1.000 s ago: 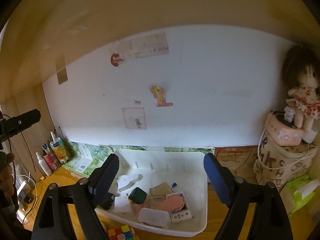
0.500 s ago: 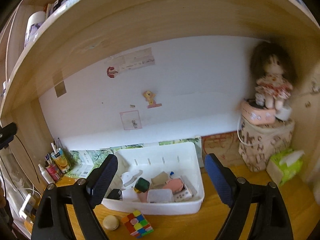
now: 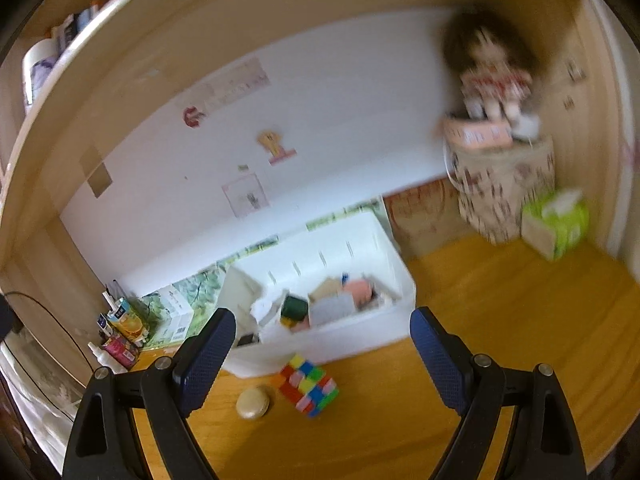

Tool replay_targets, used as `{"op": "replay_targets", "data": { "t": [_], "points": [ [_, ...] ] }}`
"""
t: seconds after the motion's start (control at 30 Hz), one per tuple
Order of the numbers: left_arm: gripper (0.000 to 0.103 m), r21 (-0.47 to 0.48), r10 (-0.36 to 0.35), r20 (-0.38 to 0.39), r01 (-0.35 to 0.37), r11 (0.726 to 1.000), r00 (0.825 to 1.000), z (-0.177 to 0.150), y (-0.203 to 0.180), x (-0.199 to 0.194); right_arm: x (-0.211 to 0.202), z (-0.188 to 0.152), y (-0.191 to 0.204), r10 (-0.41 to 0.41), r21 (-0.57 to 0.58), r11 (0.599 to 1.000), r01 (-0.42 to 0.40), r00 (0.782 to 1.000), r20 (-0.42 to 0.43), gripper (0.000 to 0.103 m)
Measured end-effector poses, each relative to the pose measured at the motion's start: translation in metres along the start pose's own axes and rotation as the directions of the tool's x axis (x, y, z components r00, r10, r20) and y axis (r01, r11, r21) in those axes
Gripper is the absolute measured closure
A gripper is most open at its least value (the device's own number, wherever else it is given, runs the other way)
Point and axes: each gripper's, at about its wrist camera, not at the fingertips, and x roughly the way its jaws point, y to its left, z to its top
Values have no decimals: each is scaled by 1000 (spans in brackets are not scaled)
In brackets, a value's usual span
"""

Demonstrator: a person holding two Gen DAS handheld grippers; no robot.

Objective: Organize rigid objects
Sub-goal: 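Withdraw both open tools from the basket back toward the desk, then grasp gold round tin with left tool while right tool grasps Rubik's cube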

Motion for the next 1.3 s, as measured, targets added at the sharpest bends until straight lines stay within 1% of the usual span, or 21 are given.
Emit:
{"op": "replay_targets", "data": {
  "t": [0.13,0.23,0.37,0.43,0.63,0.77,0.87,1.0,1.1,1.2,1.3],
  "points": [
    [4,4,-7,-39,7,1000,999,-14,1,-4,7,-18,-5,1,83,997,4,998,-67,14],
    [4,21,-2,-74,4,1000,997,-23,-2,-2,15,-29,-6,8,118,993,6,994,-112,14],
    [4,28,19,-127,-15,999,992,-35,-5,7,34,-43,-13,51,225,974,-6,980,-193,14],
    [4,33,22,-149,-18,999,989,-39,-7,12,42,-48,-15,59,260,966,1,973,-223,14],
    [4,69,29,-237,-13,998,971,-51,-10,41,71,-57,-17,81,301,953,15,949,-304,14],
    [4,93,30,-313,-1,996,949,-60,-9,68,94,-62,-17,96,323,946,27,929,-357,14],
    [4,114,28,-369,16,993,929,-67,-10,89,110,-64,-14,102,320,947,31,915,-391,14],
    [4,135,17,-447,49,990,895,-78,-12,118,126,-69,-12,108,329,943,47,893,-437,14],
    [4,166,20,-489,70,984,872,-89,-16,138,135,-74,-12,119,340,939,52,877,-465,13],
    [4,193,25,-520,89,977,854,-99,-20,154,140,-77,-12,122,349,935,59,871,-475,13],
    [4,198,19,-555,110,974,831,-108,-24,171,146,-79,-10,125,349,935,61,865,-486,13]
  ]
}}
